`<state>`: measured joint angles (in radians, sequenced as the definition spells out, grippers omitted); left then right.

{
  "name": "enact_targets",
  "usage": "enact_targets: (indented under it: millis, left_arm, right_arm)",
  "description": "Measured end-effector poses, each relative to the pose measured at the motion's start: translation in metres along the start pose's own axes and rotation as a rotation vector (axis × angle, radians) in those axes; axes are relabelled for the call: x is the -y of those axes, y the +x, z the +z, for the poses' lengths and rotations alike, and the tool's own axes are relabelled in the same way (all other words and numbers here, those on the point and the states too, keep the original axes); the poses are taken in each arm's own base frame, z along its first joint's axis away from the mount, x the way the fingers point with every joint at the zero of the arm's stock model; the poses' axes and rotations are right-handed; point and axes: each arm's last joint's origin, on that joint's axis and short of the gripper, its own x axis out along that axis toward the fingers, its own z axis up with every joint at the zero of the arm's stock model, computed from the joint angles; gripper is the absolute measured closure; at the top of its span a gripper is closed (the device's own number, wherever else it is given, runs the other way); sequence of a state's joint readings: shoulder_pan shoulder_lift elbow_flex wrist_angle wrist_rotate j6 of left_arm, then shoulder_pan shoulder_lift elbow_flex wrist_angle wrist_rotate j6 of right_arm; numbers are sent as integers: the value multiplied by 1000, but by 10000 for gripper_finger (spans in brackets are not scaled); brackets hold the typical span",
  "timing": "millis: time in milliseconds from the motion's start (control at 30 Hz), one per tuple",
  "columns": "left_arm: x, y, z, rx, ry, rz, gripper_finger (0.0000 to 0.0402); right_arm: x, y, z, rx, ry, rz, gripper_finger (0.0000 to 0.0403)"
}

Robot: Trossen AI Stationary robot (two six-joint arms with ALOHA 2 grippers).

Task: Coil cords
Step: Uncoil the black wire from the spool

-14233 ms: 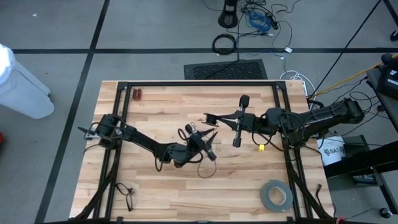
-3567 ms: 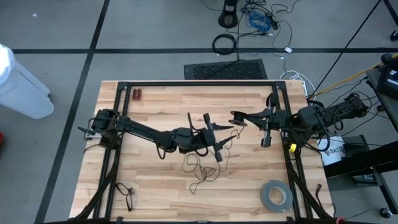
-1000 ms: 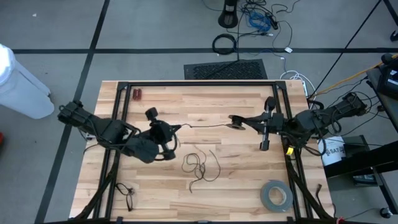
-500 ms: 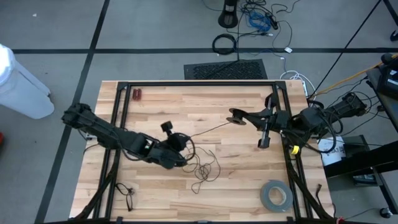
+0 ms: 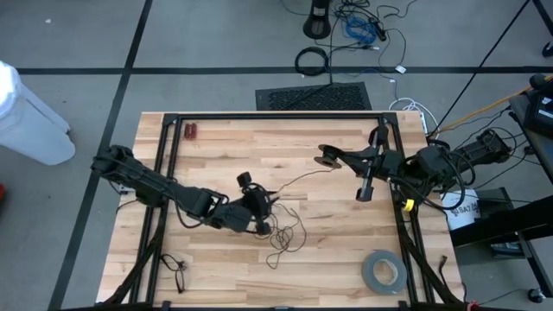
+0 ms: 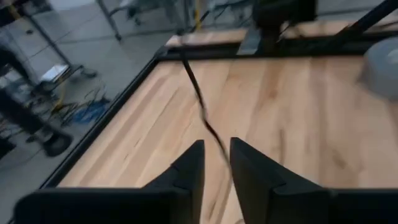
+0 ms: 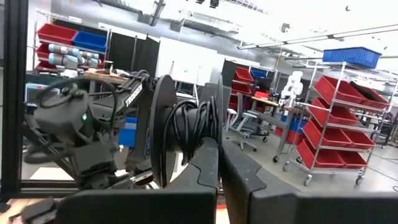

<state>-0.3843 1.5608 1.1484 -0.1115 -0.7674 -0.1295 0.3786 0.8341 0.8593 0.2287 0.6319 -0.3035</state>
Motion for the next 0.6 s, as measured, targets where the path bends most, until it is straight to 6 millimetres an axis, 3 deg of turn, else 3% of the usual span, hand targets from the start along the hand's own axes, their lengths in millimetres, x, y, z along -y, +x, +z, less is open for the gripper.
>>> enact_targets:
  millis: [333,600]
  left_arm:
    - [5,-4,17,74,41,-127,242]
    - [-20,8,52,307,-78,35,233]
  right_arm:
    - [0,0,-1,-6,-4,1,403]
    - [0,4,0,14,14,-20,403]
